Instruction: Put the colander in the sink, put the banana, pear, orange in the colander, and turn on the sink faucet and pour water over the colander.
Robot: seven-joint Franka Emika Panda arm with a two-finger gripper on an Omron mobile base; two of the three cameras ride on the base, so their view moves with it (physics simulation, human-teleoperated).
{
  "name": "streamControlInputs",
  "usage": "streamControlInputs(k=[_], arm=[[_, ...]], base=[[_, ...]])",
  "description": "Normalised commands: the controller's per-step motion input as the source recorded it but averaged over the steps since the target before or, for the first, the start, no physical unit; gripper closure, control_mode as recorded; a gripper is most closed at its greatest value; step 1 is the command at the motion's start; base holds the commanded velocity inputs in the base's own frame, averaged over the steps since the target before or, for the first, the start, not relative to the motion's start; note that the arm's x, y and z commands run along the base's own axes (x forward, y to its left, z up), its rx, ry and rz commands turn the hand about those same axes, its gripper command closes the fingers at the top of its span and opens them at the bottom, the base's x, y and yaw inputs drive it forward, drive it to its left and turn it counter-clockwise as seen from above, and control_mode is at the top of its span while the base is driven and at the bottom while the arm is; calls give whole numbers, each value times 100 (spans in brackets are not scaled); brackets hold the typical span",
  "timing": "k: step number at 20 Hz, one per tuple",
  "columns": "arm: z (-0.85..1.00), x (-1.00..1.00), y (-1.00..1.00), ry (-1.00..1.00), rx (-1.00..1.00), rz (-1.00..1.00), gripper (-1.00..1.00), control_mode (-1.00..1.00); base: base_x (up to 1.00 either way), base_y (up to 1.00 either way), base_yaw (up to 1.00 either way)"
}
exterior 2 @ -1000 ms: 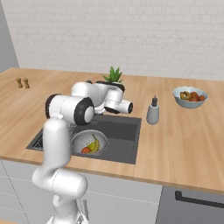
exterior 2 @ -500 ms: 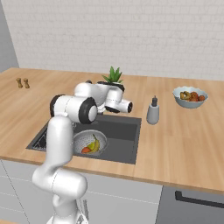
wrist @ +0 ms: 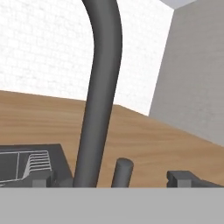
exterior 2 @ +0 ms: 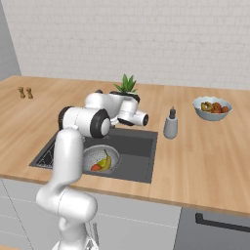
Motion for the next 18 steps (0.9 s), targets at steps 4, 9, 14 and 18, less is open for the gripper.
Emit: streamControlInputs(k=[4, 9, 14, 18], arm=[[0, 5, 7, 0, 0, -13, -100, -100], [0, 5, 10, 0, 0, -13, -100, -100], [0, 20, 1, 0, 0, -5, -100, -100], [0, 27, 0, 0, 0, -1, -100, -100]], base=[[0, 0, 0], [0, 0, 0], [0, 0, 0], [0, 0, 0]])
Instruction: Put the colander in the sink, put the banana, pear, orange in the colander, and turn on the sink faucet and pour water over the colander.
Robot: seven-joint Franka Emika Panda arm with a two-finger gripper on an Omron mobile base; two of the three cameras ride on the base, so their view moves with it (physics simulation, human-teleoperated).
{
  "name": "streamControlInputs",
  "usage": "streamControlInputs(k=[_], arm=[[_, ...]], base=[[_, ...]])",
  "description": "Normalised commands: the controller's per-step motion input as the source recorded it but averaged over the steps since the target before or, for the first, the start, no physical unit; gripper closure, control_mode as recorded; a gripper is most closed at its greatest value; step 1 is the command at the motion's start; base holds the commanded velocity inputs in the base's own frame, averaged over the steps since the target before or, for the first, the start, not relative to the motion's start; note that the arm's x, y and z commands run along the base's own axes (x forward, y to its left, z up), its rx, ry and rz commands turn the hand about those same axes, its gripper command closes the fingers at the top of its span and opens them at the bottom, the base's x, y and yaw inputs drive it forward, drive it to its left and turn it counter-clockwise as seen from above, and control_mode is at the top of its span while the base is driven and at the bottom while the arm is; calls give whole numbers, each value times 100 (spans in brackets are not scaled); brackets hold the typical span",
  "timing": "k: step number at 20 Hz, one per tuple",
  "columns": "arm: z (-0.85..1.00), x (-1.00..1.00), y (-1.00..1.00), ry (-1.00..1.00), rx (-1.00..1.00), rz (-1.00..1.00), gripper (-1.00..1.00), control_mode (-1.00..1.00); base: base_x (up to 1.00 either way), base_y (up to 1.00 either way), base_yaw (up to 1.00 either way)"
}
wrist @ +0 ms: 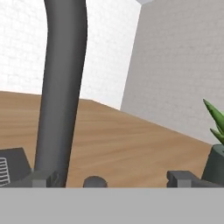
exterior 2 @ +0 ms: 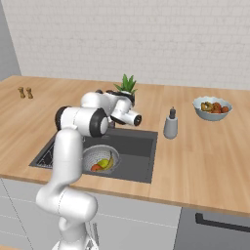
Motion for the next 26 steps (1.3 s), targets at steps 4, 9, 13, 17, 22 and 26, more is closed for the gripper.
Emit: streamControlInputs(k=[4, 9, 13, 17, 22, 26], arm=[[-1, 24, 0, 0, 0, 0, -100, -100], [-5, 11, -2, 0, 0, 0, -100, -100], [-5, 3, 0, 0, 0, -2, 100, -100], [-7, 7, 0, 0, 0, -3, 100, -100], [-10, 20, 0, 0, 0, -5, 100, -100], [-7, 16, 0, 0, 0, -5, 100, -100]], base=[[0, 0, 0], [0, 0, 0], [0, 0, 0], [0, 0, 0], [0, 0, 0], [0, 0, 0]])
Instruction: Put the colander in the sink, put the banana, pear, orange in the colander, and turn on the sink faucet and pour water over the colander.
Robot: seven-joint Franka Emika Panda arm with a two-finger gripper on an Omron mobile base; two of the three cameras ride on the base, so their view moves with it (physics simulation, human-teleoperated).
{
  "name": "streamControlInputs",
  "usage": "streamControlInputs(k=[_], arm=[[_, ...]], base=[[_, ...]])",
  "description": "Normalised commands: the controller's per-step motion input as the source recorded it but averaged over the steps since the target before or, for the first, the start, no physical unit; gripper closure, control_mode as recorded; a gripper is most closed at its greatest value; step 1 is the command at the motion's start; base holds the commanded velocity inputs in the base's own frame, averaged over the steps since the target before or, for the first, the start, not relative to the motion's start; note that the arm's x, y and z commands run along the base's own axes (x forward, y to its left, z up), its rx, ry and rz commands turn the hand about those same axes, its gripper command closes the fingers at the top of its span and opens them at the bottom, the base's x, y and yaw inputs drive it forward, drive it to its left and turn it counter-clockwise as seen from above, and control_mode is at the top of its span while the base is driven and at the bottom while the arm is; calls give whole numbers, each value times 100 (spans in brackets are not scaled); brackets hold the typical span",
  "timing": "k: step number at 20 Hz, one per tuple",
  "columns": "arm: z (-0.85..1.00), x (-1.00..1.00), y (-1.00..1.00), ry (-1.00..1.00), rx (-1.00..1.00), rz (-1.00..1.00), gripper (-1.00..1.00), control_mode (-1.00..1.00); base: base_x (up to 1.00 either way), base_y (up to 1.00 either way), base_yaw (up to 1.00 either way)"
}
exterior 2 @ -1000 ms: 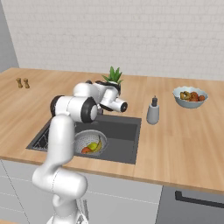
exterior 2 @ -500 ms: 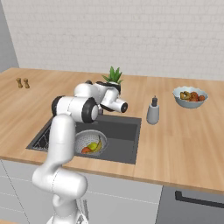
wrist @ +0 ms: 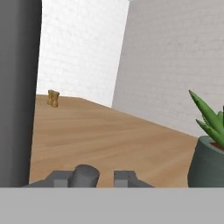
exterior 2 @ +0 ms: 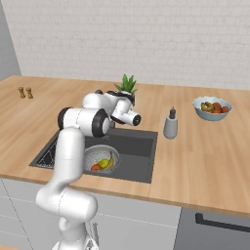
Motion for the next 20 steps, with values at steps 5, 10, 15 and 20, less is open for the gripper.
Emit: streamControlInputs(k=[5, 10, 15, 20], arm=[[-15, 7, -13, 0, 0, -6, 100, -100], [-27, 0, -43, 0, 0, -2, 100, -100], [-27, 1, -56, 0, 0, 0, 100, -100], [-21, 3, -52, 0, 0, -1, 100, -100]], base=[[0, 0, 0], [0, 0, 0], [0, 0, 0], [0, 0, 0]])
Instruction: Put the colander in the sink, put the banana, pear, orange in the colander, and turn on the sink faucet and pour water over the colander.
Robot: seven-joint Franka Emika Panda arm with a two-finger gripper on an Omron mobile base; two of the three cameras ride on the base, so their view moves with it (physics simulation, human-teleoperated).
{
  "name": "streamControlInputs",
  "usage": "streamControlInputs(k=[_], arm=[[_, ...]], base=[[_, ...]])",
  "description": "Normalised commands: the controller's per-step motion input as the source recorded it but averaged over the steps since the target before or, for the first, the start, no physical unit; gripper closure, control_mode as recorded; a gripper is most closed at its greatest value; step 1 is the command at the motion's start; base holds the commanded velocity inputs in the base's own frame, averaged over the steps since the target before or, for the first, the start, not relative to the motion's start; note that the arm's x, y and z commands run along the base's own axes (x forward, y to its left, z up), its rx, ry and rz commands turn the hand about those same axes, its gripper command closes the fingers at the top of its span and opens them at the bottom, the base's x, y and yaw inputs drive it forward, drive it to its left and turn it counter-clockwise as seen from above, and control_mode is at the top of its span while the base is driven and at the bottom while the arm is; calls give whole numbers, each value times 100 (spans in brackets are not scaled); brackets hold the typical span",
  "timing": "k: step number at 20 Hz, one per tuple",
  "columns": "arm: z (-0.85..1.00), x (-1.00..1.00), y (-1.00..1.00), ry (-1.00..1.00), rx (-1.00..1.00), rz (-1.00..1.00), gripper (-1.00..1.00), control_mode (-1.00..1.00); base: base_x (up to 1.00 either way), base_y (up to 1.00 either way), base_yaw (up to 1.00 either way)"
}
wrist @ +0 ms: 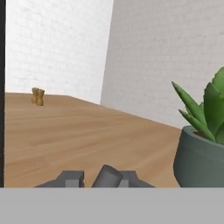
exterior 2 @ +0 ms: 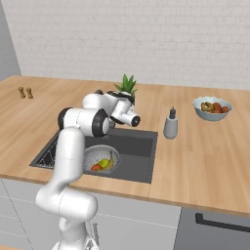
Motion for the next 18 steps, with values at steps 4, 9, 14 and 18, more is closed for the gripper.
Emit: streamControlInputs(k=[4, 9, 14, 18], arm=[[-30, 2, -59, 0, 0, -1, 100, -100], [-35, 2, -55, 0, -2, -3, 100, -100], [-33, 2, -51, 0, -5, -3, 100, -100], [-31, 0, -51, 0, -5, -2, 100, -100]], base=[[0, 0, 0], [0, 0, 0], [0, 0, 0], [0, 0, 0]])
